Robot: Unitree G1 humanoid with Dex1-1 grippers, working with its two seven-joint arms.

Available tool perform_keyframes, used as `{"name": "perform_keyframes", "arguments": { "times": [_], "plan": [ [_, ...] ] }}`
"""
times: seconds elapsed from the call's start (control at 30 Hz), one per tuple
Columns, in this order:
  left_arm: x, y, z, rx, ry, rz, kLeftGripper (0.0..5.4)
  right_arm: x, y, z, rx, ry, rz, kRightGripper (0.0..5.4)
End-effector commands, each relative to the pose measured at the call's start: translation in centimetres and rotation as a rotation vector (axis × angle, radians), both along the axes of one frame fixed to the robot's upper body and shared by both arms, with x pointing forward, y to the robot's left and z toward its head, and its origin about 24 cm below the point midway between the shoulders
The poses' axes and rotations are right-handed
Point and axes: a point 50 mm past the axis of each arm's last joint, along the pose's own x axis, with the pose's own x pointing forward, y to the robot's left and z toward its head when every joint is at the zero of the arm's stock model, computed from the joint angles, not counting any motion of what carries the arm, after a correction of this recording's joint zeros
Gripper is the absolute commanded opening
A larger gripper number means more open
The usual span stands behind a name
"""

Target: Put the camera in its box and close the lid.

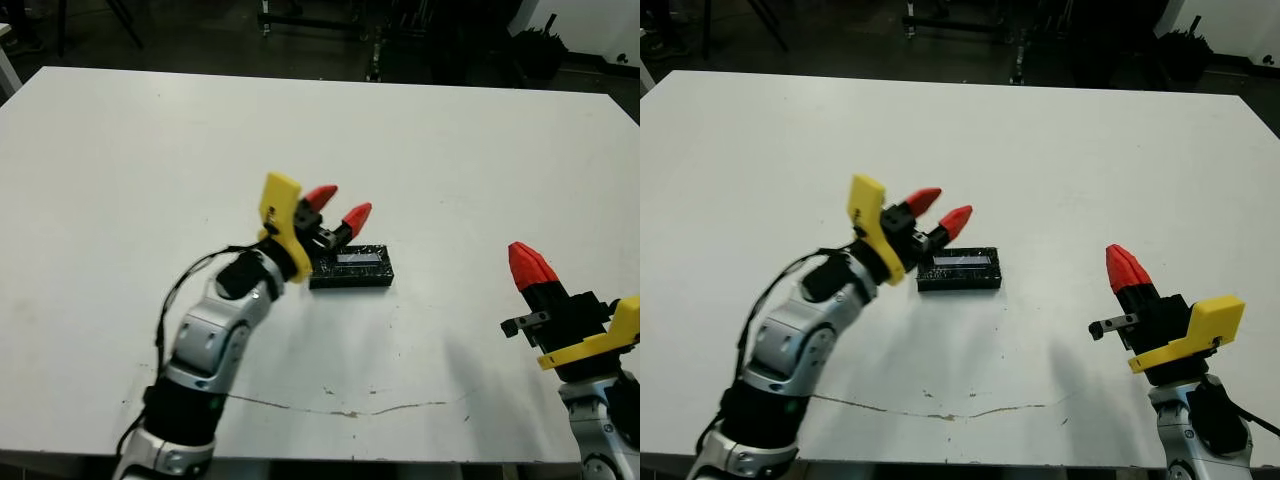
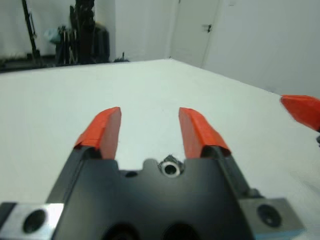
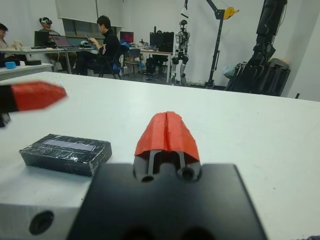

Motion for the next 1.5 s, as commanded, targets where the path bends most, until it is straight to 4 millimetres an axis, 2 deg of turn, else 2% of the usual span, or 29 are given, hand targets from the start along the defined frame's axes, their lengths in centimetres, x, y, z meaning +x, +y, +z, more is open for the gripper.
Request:
{"name": "perform_keyframes", "arguments": {
  "times": [0.03,0.3,0.47,0.8,0.87,0.97,1.07,1.2,1.27,1.4,1.5],
  "plan": [
    [0.1,-0.6,-1.7,0.064,0.095,0.012,1.93,-0.2,-0.3,-0.1,-0.017,0.001,-0.004,0.00],
    [-1.0,-1.8,-5.0,0.163,0.241,-0.023,0.73,-0.2,-0.1,-0.2,-0.005,0.004,0.005,0.00],
    [-1.4,-2.0,-6.0,0.187,0.273,-0.044,0.02,-0.2,-0.2,-0.3,-0.003,0.008,0.003,0.00],
    [-1.9,-1.6,-6.7,0.215,0.317,-0.070,0.02,-0.2,-0.1,-0.2,-0.010,0.006,0.010,0.00],
    [-1.9,-1.3,-6.1,0.187,0.313,-0.078,0.02,-0.2,-0.1,-0.3,-0.010,0.003,0.009,0.00],
    [-1.8,-1.0,-4.2,0.090,0.260,-0.074,0.02,-0.2,-0.1,-0.3,-0.010,0.004,0.002,0.00],
    [-1.5,0.1,-1.4,0.006,0.101,-0.070,0.02,-0.1,0.0,-0.2,0.006,-0.001,0.001,0.00],
    [-0.3,3.2,3.1,-0.059,-0.232,0.043,0.02,0.0,0.2,-0.1,0.023,-0.006,-0.023,0.00],
    [0.0,5.0,4.6,-0.072,-0.378,0.117,0.02,0.1,0.3,0.0,0.038,-0.004,-0.041,0.00],
    [-0.2,8.6,5.9,-0.051,-0.559,0.234,0.02,0.4,0.8,0.1,0.099,-0.008,-0.095,0.00],
    [-0.8,10.6,5.6,-0.017,-0.614,0.316,0.02,0.6,1.0,0.1,0.114,-0.008,-0.132,0.00]
  ]
}}
